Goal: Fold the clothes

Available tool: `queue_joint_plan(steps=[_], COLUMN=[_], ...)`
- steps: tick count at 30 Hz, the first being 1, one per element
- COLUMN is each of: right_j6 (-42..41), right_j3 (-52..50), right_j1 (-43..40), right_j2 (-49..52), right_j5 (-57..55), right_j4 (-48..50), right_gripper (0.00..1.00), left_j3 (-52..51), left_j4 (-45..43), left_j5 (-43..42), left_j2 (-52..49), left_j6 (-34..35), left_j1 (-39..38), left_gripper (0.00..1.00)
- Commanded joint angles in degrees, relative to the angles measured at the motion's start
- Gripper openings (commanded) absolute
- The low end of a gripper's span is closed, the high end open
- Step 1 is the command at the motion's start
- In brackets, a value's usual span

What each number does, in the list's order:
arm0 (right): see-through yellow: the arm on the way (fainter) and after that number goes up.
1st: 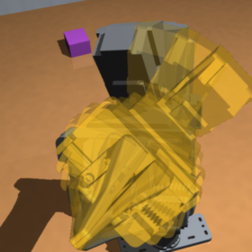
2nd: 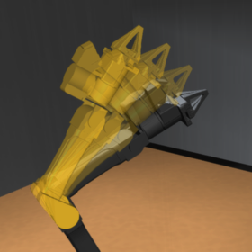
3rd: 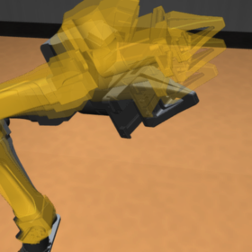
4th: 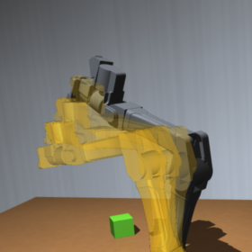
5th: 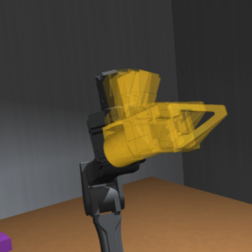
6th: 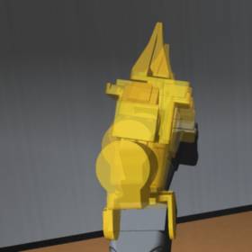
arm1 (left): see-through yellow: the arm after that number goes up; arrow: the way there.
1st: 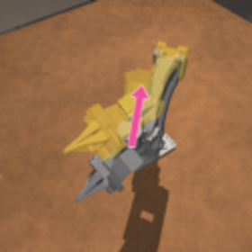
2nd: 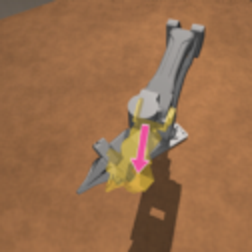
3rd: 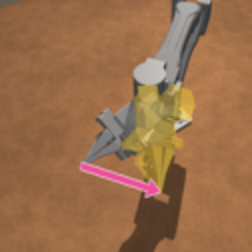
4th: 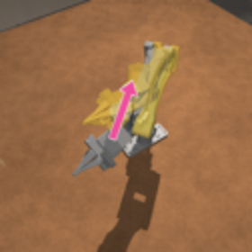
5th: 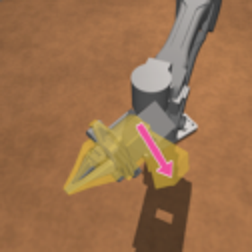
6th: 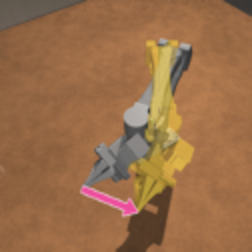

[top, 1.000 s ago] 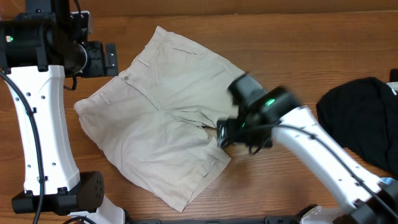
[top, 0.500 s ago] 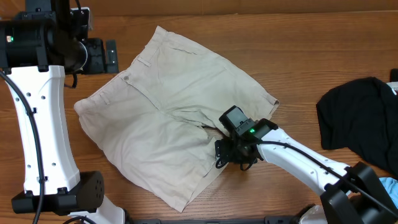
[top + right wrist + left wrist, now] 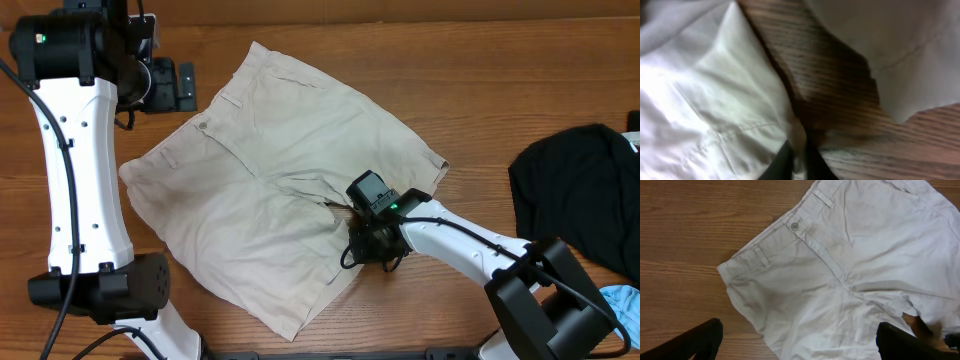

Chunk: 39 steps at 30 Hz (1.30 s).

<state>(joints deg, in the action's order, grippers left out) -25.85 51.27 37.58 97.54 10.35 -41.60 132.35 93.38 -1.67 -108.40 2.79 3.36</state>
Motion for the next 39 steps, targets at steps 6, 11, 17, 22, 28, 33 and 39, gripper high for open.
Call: queue_joint_plan(steps=[6,11,17,22,28,33,39], right_j6=[-5.0,-6.0,-5.9,-5.9,-1.5,2.1,6.5], right_j3=[-0.5,-0.5,-0.5,-0.5,-0.5,-0.4,1.7], right_j1=[-2.1,-4.9,-10.0,-14.9,-22.8,-30.2,-38.7], right_j2=[1.6,1.6,1.6,1.6,1.6,1.6,1.6], right_j5=[0.3,1.0,3.5,3.9,6.2,7.2,8.1], right_j4=[-2.7,-4.2,-6.9,-9.9,-13.0,-15.3,-18.1], right_gripper=[0.04,0.04,0.04,0.04,0.04,0.04,0.04], left_j3=[0.1,0.1,0.1,0.1,0.1,0.1,0.1], left_j4=[-0.8,-0.9,-1.2,-1.3,-2.0,-3.3,-4.4], left_j5=[-1.9,-2.0,-2.0,-1.9,-1.7,-1.8,-1.8], left_j2=[-0.1,-0.1,-0.1,-0.1,-0.1,-0.1,-2.0], left_j6=[-1.1,-1.1,-1.1,-1.1,-1.1,-1.1,-1.1], left_j1=[-1.1,-2.4,-3.5,-3.5,-3.5,-3.5,-3.5], left_gripper=[1.00,1.00,1.00,1.00,1.00,1.00,1.00])
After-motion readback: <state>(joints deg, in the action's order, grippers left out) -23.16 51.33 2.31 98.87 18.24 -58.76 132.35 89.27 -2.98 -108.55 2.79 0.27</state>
